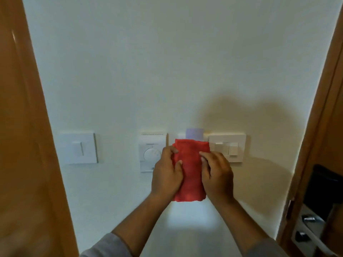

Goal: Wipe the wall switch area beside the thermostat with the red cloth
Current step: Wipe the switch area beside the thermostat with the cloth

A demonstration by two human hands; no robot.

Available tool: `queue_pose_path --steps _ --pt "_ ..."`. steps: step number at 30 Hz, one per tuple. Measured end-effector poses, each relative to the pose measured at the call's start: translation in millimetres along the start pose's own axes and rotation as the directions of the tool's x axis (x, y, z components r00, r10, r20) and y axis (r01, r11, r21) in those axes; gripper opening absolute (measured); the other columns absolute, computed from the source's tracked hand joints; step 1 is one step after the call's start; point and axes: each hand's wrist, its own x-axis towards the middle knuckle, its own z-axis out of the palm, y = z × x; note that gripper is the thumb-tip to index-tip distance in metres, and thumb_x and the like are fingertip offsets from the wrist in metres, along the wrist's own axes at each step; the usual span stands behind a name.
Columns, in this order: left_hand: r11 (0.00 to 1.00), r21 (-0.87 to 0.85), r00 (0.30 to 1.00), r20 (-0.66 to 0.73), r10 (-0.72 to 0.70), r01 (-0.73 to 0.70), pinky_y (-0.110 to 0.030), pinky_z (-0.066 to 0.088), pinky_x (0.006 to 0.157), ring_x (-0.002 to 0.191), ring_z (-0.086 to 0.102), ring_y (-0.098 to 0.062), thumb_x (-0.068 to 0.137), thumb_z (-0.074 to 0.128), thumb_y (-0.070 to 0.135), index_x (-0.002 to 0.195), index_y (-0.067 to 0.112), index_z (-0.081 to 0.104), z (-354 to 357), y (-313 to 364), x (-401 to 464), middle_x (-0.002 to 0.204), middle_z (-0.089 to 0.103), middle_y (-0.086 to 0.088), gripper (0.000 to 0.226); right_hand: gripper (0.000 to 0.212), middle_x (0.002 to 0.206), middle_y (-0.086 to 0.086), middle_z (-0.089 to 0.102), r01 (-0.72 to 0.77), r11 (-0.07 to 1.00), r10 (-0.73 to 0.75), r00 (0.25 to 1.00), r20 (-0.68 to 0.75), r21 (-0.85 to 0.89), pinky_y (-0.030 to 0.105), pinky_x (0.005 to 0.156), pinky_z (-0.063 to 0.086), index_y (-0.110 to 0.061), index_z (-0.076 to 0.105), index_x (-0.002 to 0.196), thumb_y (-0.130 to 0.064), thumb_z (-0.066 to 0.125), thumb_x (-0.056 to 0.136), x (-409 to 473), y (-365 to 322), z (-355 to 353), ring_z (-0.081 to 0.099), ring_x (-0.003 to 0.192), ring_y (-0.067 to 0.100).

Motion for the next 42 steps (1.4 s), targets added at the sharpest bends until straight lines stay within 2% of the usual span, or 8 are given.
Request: queue_pose_path --steps 6,9,13,18,21,25,35,42 --pt "0.961 0.262 0.995 -0.03 0.099 -0.088 -0.021 0.05 0.066 0.076 0.065 -0.014 0.099 0.061 0.027 0.123 0.027 0.054 15 -5 11 0.09 0.063 0.016 0.025 0.022 0.098 0.02 0.067 0.075 0.981 -0.082 0.996 -0.034 -0.179 0.048 0.067 0.057 -0.01 0.079 0.102 -0.003 0.077 0.081 14 26 15 0.063 0.085 0.041" --pt "0.867 0.463 0.98 0.012 0.201 -0.183 -0.008 0.03 0.054 0.064 0.058 -0.008 0.101 0.055 0.039 0.115 0.028 0.058 5 -2 13 0.08 0.064 0.016 0.018 0.015 0.102 0.018 0.066 0.101 0.954 -0.128 0.988 -0.081 -0.282 0.047 0.072 0.053 -0.011 0.077 0.098 -0.016 0.074 0.085 16 19 22 0.057 0.093 0.038" --pt "0.72 0.637 0.944 0.033 0.329 -0.273 -0.021 0.037 0.048 0.062 0.066 -0.016 0.1 0.055 0.039 0.089 0.029 0.066 -12 13 24 0.072 0.069 0.007 0.018 0.041 0.122 0.013 0.065 0.165 0.904 -0.153 0.986 0.062 -0.394 0.049 0.089 0.044 -0.004 0.07 0.114 -0.035 0.063 0.09 7 6 30 0.057 0.11 0.037" --pt "0.637 0.655 0.8 -0.083 0.594 -0.406 -0.029 0.052 0.064 0.078 0.07 -0.022 0.089 0.066 0.031 0.096 0.021 0.074 -36 42 68 0.091 0.074 0.0 0.015 0.064 0.155 0.031 0.032 0.284 0.861 -0.189 0.949 0.254 -0.421 0.06 0.114 0.028 0.01 0.042 0.143 -0.027 0.046 0.092 -11 4 48 0.029 0.144 0.047" --pt "0.474 0.761 0.67 -0.071 0.739 -0.443 -0.041 0.054 0.091 0.115 0.067 -0.034 0.089 0.067 0.038 0.119 0.012 0.072 -54 45 104 0.124 0.07 -0.015 0.04 0.072 0.155 0.032 0.026 0.341 0.831 -0.234 0.931 0.281 -0.438 0.056 0.119 0.02 0.009 0.037 0.146 -0.029 0.046 0.086 -5 15 55 0.024 0.146 0.048" --pt "0.397 0.87 0.75 -0.048 0.66 -0.293 -0.058 0.023 0.123 0.154 0.02 -0.046 0.094 0.048 0.065 0.157 0.009 0.036 -80 37 145 0.165 0.025 -0.027 0.086 0.079 0.156 0.03 0.027 0.428 0.776 -0.351 0.903 0.247 -0.462 0.057 0.12 0.018 0.006 0.034 0.149 -0.039 0.052 0.087 3 23 64 0.021 0.148 0.046" --pt "0.318 0.91 0.647 -0.076 0.759 -0.265 -0.06 0.011 0.125 0.154 0.02 -0.048 0.092 0.044 0.075 0.16 0.009 0.027 -87 14 184 0.166 0.019 -0.028 0.096 0.079 0.166 0.017 0.008 0.668 0.544 -0.644 0.72 0.258 -0.508 0.05 0.125 0.003 -0.005 0.016 0.158 -0.056 0.037 0.101 11 55 83 0.008 0.154 0.035" --pt "0.336 0.906 0.675 -0.08 0.733 -0.258 -0.06 0.011 0.125 0.155 0.015 -0.047 0.093 0.037 0.077 0.162 0.01 0.02 -85 15 182 0.168 0.015 -0.027 0.097 0.079 0.161 0.016 0.019 0.599 0.639 -0.602 0.78 0.171 -0.483 0.05 0.125 0.004 -0.006 0.019 0.157 -0.058 0.035 0.1 13 43 91 0.012 0.153 0.037"
